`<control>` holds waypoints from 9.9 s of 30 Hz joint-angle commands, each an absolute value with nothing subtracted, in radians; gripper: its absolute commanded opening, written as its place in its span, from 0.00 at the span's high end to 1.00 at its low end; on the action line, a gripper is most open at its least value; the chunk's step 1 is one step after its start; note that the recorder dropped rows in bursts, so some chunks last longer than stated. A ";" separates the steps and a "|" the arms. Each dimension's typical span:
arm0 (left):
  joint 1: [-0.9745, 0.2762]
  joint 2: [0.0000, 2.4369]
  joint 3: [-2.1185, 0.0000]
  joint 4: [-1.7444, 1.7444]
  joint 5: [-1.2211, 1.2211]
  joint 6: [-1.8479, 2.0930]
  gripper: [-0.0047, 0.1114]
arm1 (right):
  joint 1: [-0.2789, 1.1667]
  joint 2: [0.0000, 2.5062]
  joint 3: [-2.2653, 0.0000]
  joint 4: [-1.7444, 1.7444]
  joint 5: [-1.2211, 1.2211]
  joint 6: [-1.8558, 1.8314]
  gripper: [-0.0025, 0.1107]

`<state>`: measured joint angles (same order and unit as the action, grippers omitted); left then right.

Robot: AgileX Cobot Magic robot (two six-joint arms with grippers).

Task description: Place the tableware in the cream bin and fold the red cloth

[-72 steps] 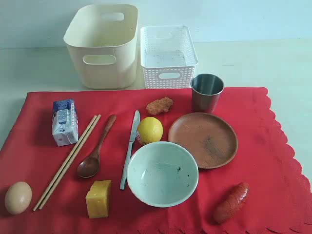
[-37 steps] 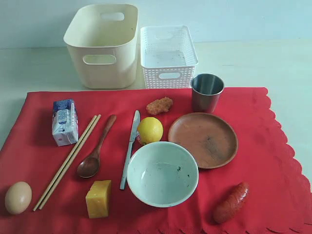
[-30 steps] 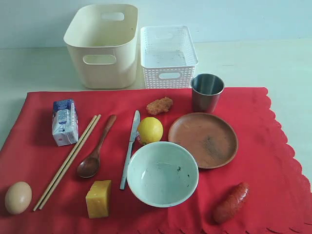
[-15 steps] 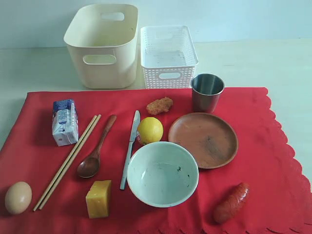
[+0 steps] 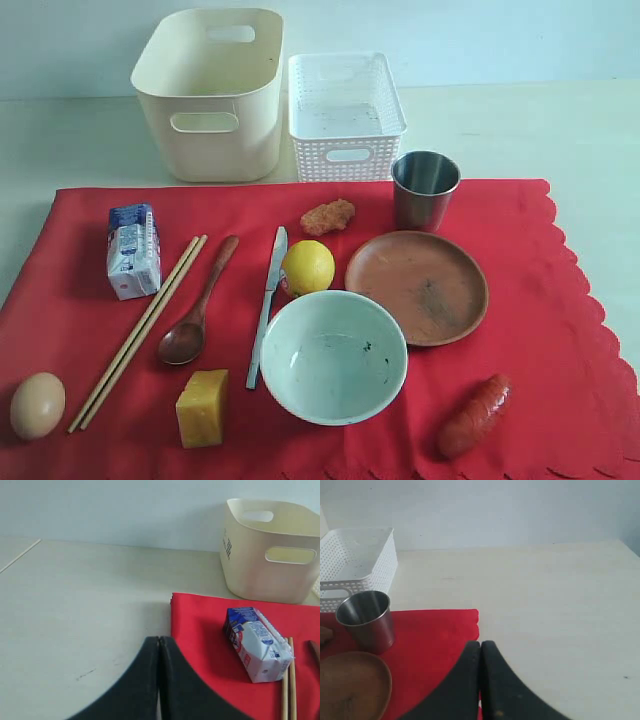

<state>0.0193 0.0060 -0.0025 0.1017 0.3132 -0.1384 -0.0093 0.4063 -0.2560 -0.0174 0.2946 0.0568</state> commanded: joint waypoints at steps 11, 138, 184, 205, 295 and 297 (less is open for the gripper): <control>0.091 0.000 0.000 0.097 0.312 -0.134 0.96 | -0.012 0.650 -0.418 -0.026 0.282 0.053 0.98; 0.036 0.000 0.000 0.097 0.312 -0.134 0.96 | 0.472 1.472 -0.636 0.288 0.768 -1.727 0.44; 0.037 0.000 0.000 0.099 0.312 -0.134 0.96 | 0.500 1.588 -0.636 0.291 0.657 -1.564 0.98; 0.037 0.000 0.000 0.099 0.312 -0.134 0.96 | 0.500 1.349 -0.636 0.306 0.656 -1.030 0.98; 0.039 0.000 0.000 0.099 0.312 -0.134 0.96 | 0.442 2.448 -2.035 -0.037 0.655 0.036 0.98; 0.039 0.000 0.000 0.099 0.312 -0.134 0.96 | 0.442 2.452 -2.035 -0.037 0.653 0.052 0.95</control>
<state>0.0402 0.0060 -0.0025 0.1017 0.3139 -0.1384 0.4464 2.4502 -2.0236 -0.0246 0.6676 0.0309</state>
